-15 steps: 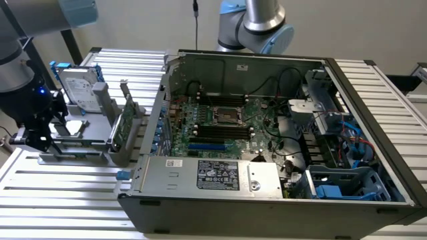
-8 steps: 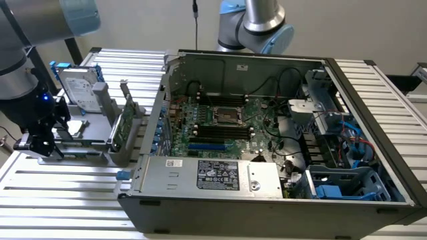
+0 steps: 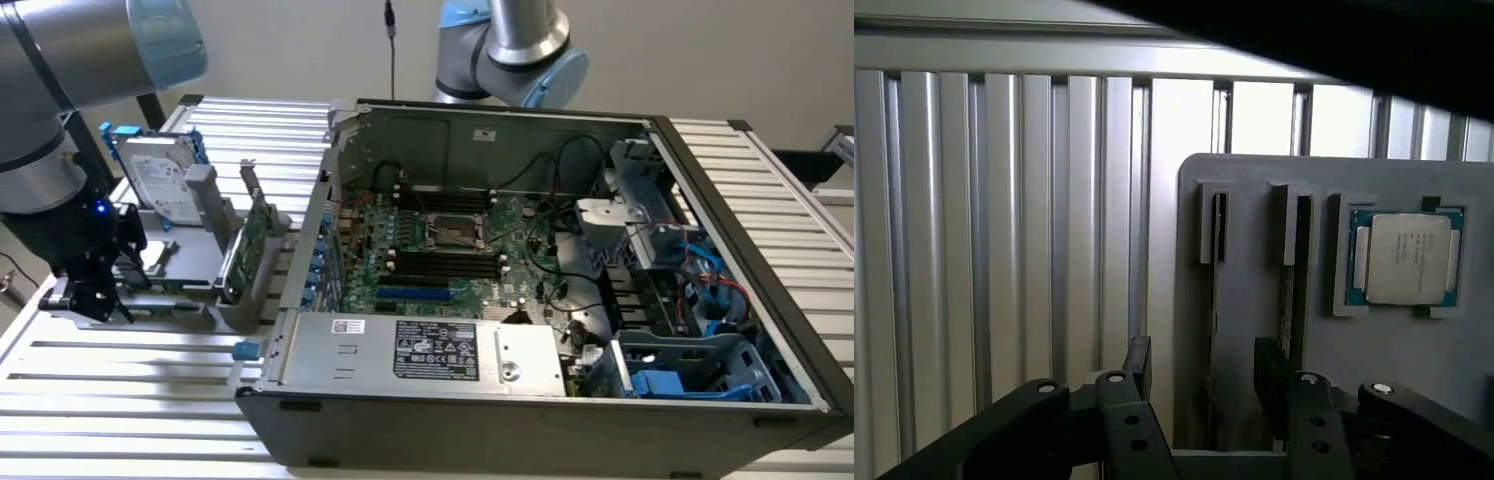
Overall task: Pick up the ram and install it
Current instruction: 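Pick up the ram and move it above insertion slot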
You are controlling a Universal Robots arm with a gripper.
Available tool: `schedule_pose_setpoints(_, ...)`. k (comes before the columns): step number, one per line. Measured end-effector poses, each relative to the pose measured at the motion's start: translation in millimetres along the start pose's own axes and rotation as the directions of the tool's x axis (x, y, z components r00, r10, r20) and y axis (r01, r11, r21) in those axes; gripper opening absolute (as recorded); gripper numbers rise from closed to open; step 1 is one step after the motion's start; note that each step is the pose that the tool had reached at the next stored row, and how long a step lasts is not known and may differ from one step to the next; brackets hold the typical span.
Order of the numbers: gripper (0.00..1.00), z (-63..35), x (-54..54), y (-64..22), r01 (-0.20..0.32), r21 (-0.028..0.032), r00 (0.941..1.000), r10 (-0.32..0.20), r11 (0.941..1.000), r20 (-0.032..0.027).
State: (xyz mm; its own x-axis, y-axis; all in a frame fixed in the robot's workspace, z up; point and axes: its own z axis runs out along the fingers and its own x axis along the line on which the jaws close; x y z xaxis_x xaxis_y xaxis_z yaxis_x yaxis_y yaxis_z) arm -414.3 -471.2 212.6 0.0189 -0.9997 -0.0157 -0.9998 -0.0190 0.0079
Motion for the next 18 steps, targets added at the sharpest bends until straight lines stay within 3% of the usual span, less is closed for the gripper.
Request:
schedule_pose_setpoints(5, 0.54, 7.6, 0.1, -1.3, 0.0, -0.001, 1.0, 0.0, 1.0, 0.0021)
schedule_pose_setpoints(18, 0.54, 16.2, -0.7, -1.7, -0.014, -0.0115, 0.9998, 0.014, 0.9998, 0.0142)
